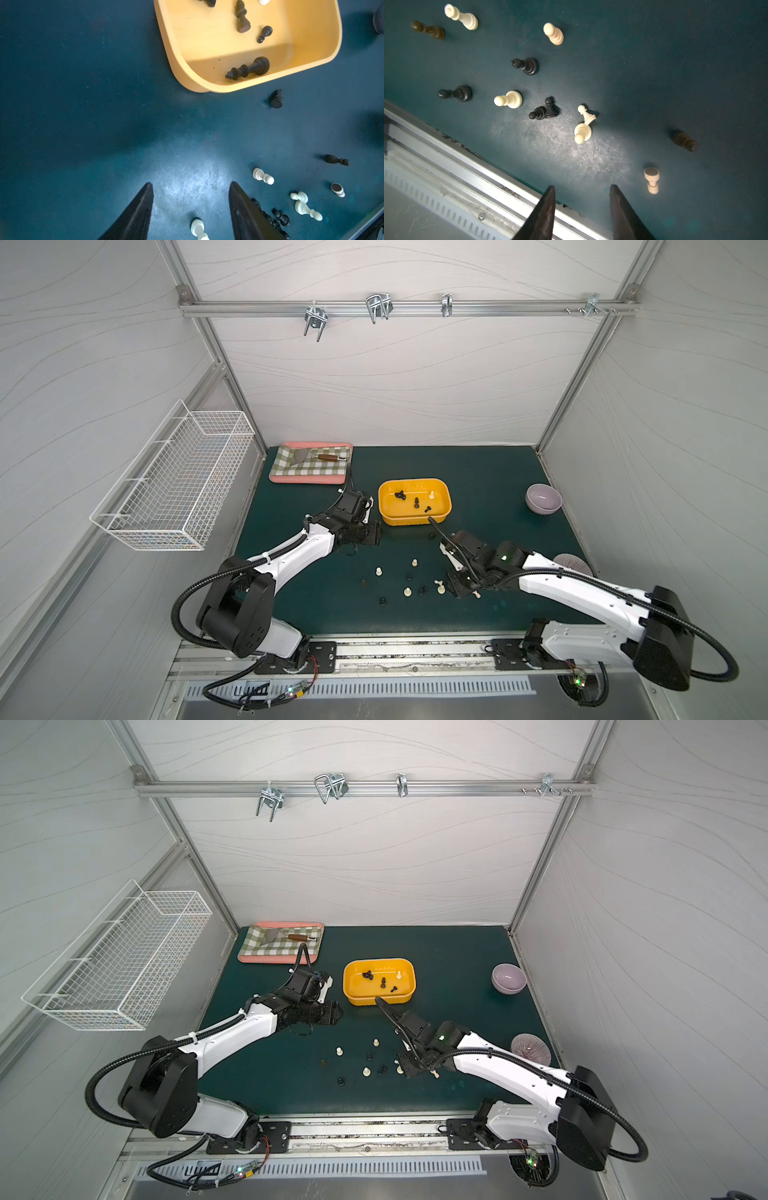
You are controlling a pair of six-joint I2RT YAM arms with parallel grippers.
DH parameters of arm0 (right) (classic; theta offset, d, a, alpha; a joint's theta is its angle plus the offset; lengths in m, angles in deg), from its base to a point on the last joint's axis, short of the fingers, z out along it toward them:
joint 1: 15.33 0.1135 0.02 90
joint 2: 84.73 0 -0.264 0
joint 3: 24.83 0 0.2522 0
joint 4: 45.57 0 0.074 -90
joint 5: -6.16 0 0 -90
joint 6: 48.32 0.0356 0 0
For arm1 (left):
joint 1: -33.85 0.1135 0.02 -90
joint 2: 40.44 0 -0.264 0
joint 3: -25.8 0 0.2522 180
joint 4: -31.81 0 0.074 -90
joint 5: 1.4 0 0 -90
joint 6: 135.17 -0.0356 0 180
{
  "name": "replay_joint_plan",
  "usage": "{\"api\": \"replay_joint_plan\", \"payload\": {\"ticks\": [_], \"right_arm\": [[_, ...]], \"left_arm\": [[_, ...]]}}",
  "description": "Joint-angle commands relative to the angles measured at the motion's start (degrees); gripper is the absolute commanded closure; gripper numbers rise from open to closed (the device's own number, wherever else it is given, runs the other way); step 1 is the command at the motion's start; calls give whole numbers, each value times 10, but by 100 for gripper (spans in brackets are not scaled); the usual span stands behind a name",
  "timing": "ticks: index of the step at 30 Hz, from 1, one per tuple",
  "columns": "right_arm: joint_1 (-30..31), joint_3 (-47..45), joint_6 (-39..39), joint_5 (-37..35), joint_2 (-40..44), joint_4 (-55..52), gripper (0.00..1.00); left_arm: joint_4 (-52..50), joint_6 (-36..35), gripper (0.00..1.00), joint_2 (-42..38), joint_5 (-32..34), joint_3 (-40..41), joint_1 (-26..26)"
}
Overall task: Put the chess pieces into the storage box
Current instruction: Pick up the chess piece at the center of the board.
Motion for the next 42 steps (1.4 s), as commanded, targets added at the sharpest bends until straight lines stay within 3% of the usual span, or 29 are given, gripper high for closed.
{"api": "replay_joint_plan", "payload": {"ticks": [1,29,42], "right_arm": [[11,-4,16,-10,-25,31,57],[16,-18,14,3,-138,97,72],[16,-31,24,-3,-139,101,86]], "left_arm": [[21,13,40,-12,-2,4,-11],[24,19,37,2,0,2,-37],[27,19,36,0,-2,3,-41]]}}
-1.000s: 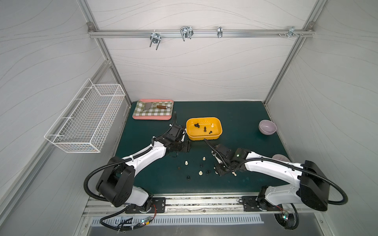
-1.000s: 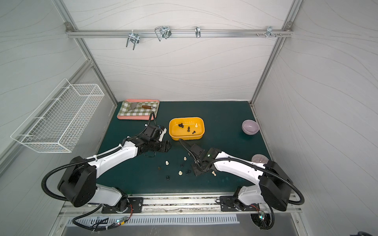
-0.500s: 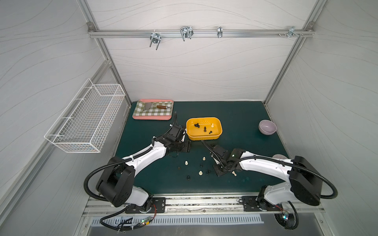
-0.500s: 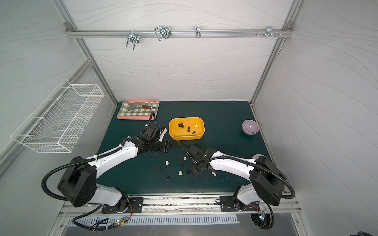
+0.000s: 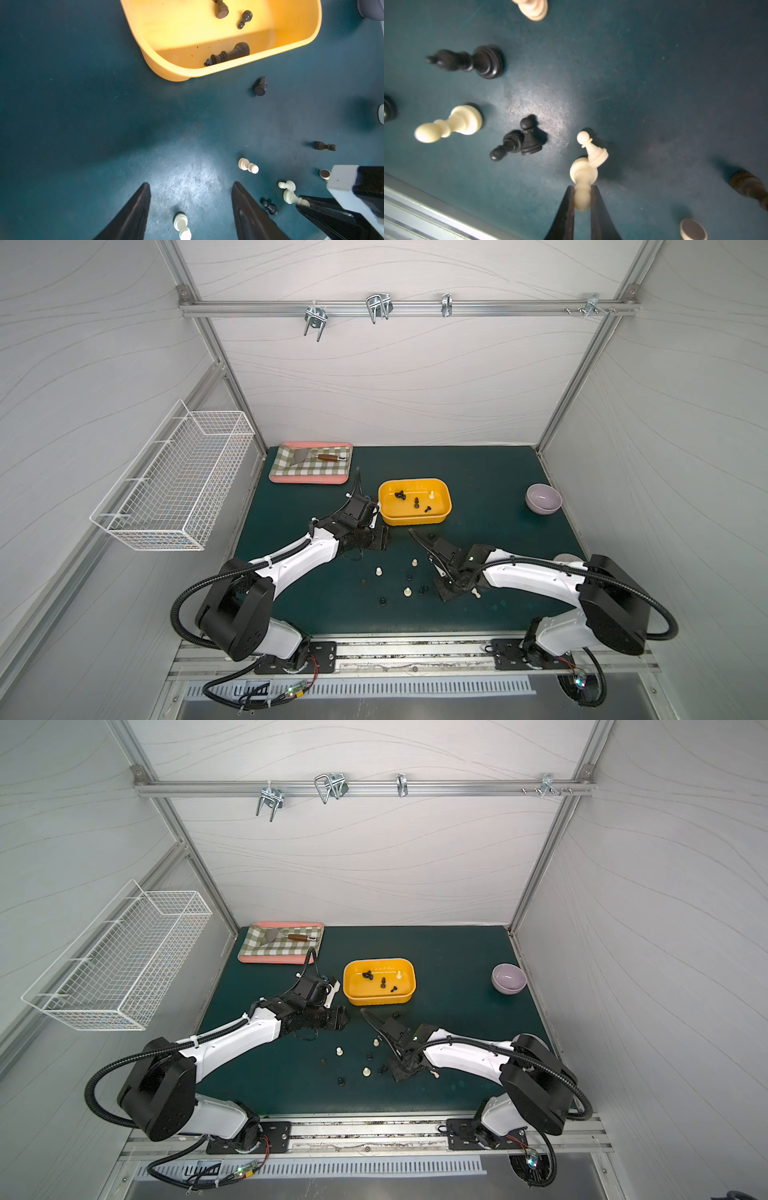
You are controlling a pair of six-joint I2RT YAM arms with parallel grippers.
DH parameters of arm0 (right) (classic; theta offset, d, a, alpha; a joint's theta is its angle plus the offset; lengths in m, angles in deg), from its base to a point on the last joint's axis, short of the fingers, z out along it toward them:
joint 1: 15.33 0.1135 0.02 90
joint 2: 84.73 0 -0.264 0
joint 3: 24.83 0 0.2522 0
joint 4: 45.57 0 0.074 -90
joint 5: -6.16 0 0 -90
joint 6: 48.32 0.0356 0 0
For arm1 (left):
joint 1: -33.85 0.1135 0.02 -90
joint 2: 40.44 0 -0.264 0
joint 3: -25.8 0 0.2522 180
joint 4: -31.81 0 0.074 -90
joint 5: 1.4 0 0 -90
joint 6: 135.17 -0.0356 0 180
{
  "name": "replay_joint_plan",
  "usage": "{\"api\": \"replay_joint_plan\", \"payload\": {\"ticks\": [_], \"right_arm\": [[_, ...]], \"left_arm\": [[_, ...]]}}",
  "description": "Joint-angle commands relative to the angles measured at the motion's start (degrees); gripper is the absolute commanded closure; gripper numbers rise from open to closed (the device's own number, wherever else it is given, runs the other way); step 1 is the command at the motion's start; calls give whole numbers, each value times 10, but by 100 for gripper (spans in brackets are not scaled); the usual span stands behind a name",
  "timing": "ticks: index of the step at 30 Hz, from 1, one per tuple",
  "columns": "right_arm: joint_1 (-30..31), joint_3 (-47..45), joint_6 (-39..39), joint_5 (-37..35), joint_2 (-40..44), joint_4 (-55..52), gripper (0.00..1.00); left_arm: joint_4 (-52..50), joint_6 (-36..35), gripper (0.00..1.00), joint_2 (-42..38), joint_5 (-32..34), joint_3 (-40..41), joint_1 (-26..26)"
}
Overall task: Put the chess pieces into the storage box
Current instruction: Pick up the chess piece at the center of the board.
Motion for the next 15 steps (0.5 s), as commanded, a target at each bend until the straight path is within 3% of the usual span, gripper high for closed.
{"api": "replay_joint_plan", "payload": {"ticks": [1,15], "right_arm": [[4,-4,10,-2,1,-1,86],[4,5,4,-7,-2,-3,85]], "left_arm": [[18,6,36,2,-3,-3,-2],[15,2,36,0,-2,-5,-3]]}}
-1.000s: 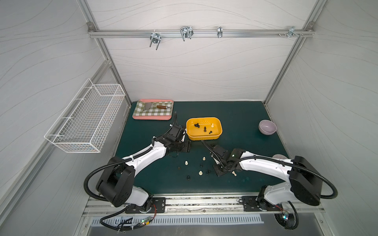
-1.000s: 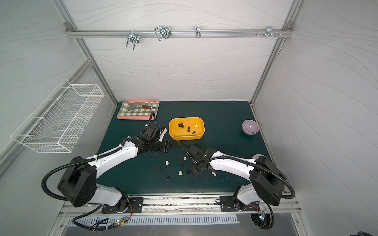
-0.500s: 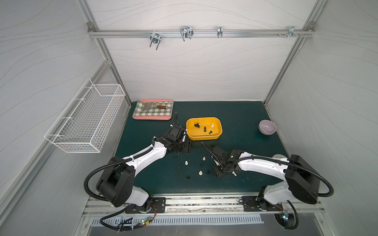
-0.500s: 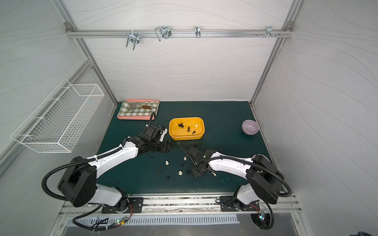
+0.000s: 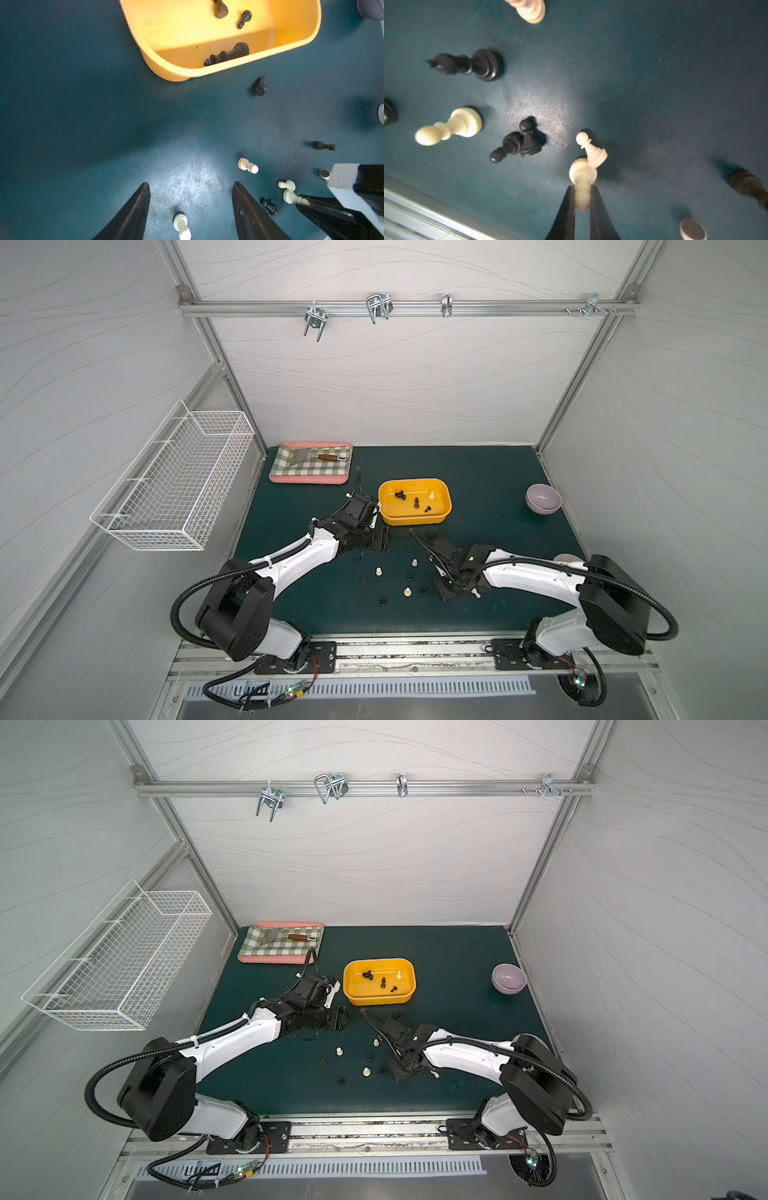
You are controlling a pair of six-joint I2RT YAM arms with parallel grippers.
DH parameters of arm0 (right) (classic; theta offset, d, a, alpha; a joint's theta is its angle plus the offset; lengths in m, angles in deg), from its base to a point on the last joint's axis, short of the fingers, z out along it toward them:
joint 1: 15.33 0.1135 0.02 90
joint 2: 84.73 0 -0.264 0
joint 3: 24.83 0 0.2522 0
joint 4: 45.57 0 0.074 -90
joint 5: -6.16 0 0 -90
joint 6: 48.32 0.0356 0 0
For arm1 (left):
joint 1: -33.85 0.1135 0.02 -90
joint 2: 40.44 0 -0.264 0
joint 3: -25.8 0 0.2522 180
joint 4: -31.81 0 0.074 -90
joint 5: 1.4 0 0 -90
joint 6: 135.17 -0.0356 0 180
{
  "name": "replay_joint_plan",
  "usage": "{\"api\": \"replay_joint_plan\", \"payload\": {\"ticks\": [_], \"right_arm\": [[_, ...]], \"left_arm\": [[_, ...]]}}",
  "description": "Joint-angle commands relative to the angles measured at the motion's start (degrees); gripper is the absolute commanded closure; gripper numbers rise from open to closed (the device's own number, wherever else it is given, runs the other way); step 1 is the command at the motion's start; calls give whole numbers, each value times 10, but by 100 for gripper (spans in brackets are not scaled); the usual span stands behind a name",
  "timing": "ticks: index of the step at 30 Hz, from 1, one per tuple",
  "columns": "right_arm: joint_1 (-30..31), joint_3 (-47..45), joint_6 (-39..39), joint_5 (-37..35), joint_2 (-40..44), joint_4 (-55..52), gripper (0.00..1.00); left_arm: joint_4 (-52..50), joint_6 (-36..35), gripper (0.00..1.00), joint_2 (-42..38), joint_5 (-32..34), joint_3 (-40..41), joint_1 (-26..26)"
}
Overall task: Put the chess pieces into the storage box
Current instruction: Pick up the chess piece at the center of the board.
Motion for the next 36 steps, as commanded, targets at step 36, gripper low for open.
{"api": "replay_joint_plan", "payload": {"ticks": [36], "right_arm": [[-1,48,-17,8,37,-33,91]], "left_arm": [[12,-1,35,-4,7,-3,-3]]}}
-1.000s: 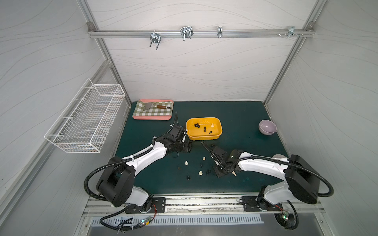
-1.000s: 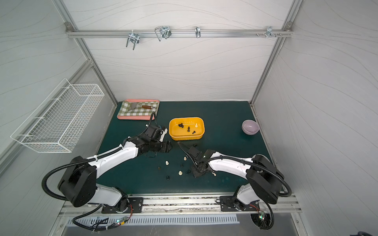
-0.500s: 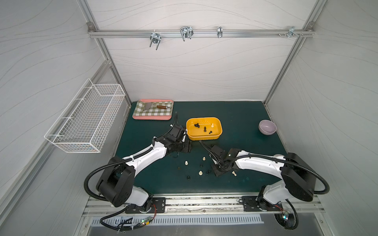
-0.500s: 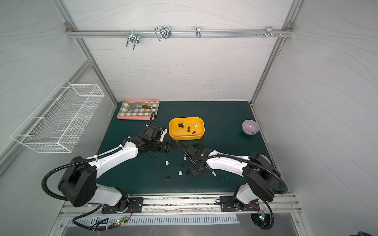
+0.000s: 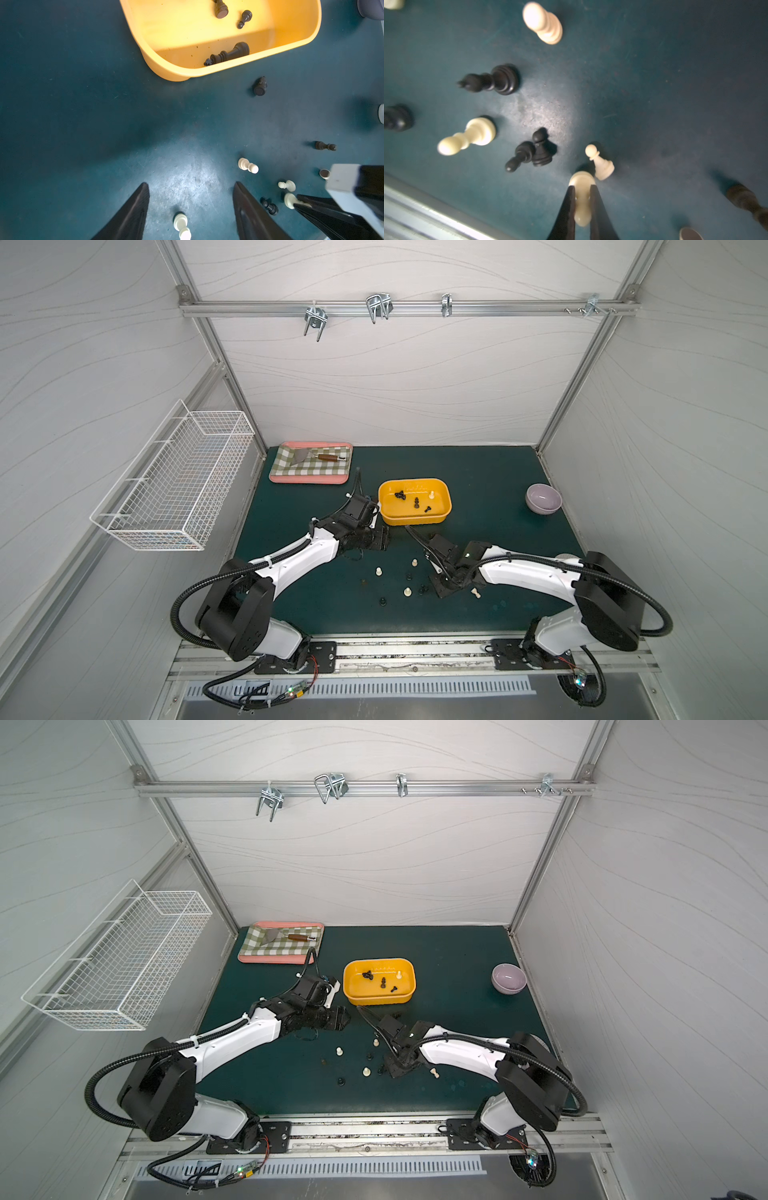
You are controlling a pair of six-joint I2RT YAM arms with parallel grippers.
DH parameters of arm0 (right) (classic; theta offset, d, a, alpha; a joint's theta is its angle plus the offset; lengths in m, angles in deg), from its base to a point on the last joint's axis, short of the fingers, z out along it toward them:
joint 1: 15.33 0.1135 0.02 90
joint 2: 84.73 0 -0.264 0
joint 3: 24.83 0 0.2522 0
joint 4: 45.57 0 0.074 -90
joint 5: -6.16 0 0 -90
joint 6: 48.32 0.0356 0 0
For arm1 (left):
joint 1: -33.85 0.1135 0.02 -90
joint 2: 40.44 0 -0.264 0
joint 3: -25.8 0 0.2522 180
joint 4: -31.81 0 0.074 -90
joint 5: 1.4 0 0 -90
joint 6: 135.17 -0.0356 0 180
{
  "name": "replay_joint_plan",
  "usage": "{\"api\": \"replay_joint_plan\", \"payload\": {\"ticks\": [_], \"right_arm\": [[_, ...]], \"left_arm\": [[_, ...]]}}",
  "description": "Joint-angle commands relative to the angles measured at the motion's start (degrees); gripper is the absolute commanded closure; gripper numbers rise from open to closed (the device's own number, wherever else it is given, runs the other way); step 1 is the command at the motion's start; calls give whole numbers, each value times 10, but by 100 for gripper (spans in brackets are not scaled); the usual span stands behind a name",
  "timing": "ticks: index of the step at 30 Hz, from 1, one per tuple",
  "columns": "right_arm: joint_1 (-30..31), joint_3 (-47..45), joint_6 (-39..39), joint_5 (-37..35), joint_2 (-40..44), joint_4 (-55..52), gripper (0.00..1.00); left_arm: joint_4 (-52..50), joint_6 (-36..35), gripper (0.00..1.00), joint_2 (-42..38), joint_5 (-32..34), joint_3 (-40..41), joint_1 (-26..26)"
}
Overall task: Put the chess pieces into the storage box
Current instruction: Pick up the chess piece at the center of the board, then place the chess piece in the storage box.
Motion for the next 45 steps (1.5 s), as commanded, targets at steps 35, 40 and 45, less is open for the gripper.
{"api": "replay_joint_plan", "payload": {"ticks": [35,40,45], "right_arm": [[-304,658,-196,161,-458,-69,90],[-303,713,-196,124,-505,-85,89],[-303,730,-197,93,-523,-95,89]], "left_arm": [[-66,-36,34,7,-44,-45,-3],[-67,-41,34,-9,-49,-33,-3],[-65,-40,33,-29,-49,-13,-3]]}}
